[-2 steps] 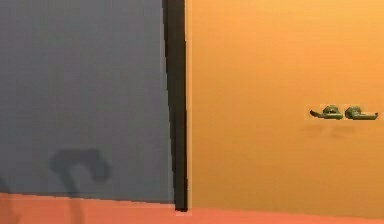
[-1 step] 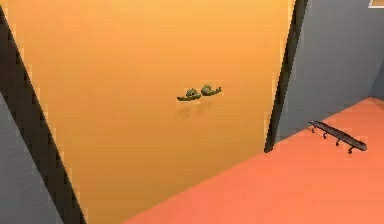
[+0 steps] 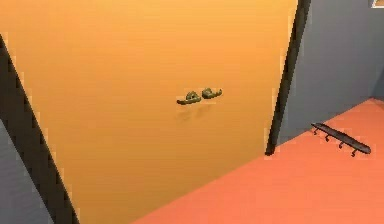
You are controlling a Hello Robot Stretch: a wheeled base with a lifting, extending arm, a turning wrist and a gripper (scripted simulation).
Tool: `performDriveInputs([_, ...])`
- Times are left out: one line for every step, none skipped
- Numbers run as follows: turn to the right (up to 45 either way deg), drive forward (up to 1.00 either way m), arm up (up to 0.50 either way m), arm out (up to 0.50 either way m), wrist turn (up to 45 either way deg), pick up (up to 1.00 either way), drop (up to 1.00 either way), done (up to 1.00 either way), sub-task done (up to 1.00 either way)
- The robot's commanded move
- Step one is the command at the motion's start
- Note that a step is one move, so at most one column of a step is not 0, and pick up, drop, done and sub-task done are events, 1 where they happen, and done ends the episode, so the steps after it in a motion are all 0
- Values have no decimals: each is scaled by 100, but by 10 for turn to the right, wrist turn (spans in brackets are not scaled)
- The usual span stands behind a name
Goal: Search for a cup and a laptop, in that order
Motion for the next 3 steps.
performDriveInputs([-450,0,0,0,0,0,0,0,0])
performDriveInputs([-240,0,0,0,0,0,0,0,0])
performDriveInputs([0,60,0,0,0,0,0,0,0])
